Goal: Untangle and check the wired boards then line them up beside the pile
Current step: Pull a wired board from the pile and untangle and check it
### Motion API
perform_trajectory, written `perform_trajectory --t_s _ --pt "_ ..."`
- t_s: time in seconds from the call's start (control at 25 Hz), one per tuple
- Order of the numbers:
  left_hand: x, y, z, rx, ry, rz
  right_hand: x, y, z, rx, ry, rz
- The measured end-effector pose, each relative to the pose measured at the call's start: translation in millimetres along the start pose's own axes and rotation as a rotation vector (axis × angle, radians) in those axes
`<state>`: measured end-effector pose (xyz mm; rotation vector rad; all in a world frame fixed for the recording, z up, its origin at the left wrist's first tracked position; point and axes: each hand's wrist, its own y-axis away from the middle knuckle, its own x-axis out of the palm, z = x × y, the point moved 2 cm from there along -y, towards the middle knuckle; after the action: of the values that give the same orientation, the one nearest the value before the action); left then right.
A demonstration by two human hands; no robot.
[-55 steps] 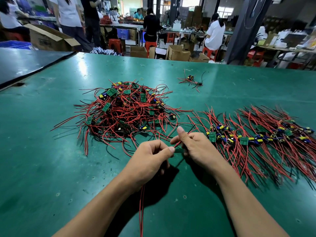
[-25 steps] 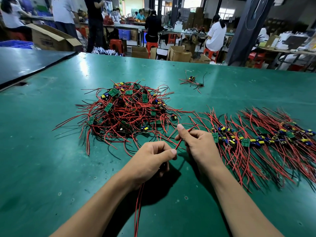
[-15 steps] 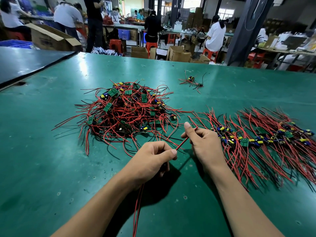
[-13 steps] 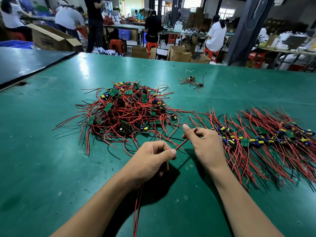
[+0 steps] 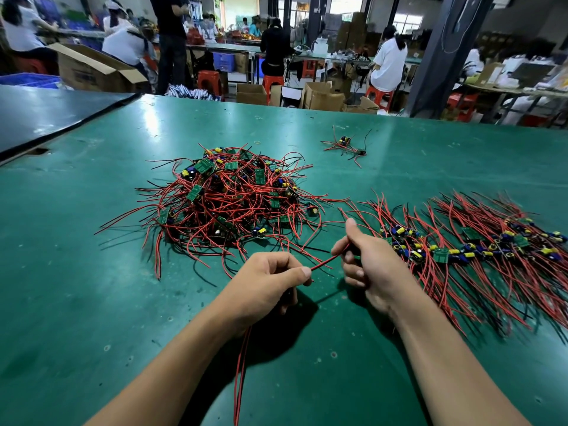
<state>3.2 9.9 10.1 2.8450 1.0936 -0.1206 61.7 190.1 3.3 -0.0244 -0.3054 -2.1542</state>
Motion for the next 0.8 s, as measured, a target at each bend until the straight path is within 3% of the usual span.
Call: perform_trajectory --t_s 0.08,0.16,0.28,0.44,0.8 --pt "-0.3 0.3 1.0 -0.013 0.012 -0.01 0.4 2.1 -0.8 -0.152 0.236 -0.079" --pt "-1.1 0.7 1.4 -0.021 0.054 -0.025 2.6 2.7 -0.6 -0.166 0.134 -0.053" --pt "-0.4 0.5 1.7 -0.016 0.088 -0.046 13.2 7.0 0.5 -0.038 0.004 0.148" --pt "-0.9 0.1 2.8 -0.008 0.152 -0.078 32.4 20.4 -9.1 0.038 0.098 0.398" --pt "2.4 1.2 -1.9 -0.004 0.052 -0.022 5.0 3.7 -1.6 -0.216 0.222 -0.063"
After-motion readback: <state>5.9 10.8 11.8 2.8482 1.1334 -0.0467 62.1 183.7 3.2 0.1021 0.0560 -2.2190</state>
